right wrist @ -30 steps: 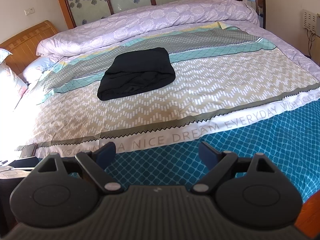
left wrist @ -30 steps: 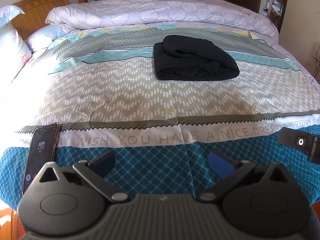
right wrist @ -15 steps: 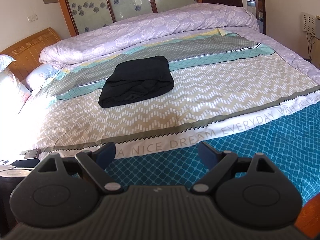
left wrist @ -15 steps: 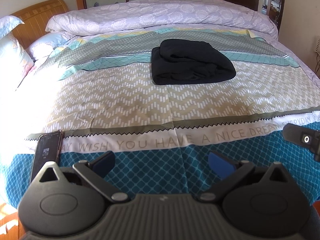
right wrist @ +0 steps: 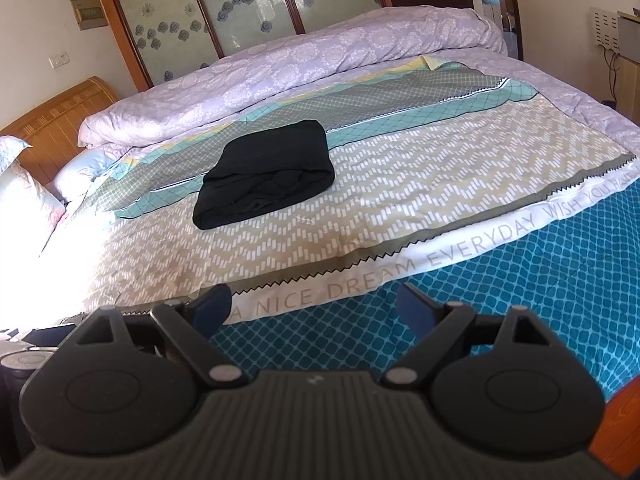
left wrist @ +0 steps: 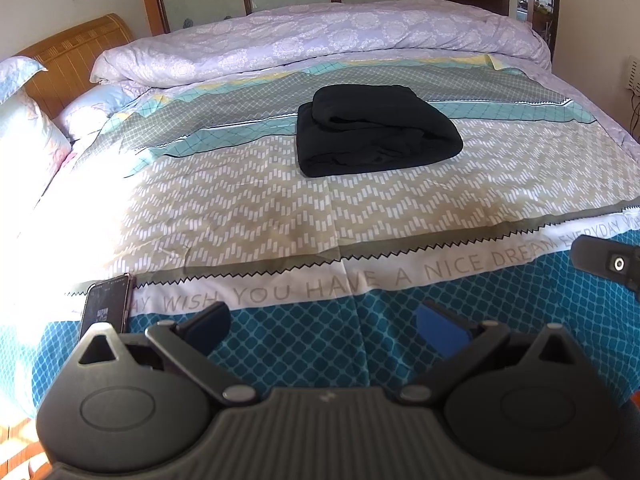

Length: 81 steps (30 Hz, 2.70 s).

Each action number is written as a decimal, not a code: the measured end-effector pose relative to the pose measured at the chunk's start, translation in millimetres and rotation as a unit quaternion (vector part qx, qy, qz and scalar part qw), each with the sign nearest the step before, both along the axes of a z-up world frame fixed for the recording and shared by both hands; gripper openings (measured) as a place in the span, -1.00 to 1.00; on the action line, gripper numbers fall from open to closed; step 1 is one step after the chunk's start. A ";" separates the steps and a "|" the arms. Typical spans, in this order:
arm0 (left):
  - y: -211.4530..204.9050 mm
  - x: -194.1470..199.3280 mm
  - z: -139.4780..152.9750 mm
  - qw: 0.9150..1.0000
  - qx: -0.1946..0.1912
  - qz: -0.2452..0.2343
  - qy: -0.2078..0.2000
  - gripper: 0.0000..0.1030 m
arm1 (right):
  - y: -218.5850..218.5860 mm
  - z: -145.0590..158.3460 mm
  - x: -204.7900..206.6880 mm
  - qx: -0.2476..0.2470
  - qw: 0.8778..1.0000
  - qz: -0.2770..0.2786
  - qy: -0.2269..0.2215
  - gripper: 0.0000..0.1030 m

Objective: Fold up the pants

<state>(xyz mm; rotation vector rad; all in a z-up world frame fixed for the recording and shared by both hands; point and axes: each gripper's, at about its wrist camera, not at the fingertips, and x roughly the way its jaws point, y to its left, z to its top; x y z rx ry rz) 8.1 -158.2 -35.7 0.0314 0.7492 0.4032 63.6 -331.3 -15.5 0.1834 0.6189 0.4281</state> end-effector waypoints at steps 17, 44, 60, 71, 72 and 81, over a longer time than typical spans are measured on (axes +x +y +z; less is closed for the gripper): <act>14.3 -8.0 0.3 1.000 -0.011 0.006 -0.007 1.00 | 11.2 2.3 -5.3 -0.011 1.000 0.014 0.001 0.77; 31.0 -7.9 -6.7 0.999 -0.049 0.010 0.006 1.00 | 28.3 2.9 -8.4 -0.022 0.999 0.035 0.006 0.77; 29.9 -5.9 -9.7 0.999 -0.048 0.007 0.017 1.00 | 30.6 2.8 -9.0 -0.019 0.999 0.040 0.009 0.77; 38.3 -9.7 -2.3 0.997 -0.071 0.021 0.009 1.00 | 29.5 6.6 -10.4 -0.016 0.999 0.042 0.010 0.77; 38.8 -10.2 -1.8 0.997 -0.070 0.023 0.007 1.00 | 29.9 6.9 -11.0 -0.018 0.999 0.042 0.010 0.77; 38.0 -14.9 4.1 0.998 -0.063 0.021 -0.001 1.00 | 33.4 14.9 -19.1 -0.021 0.999 0.050 -0.004 0.77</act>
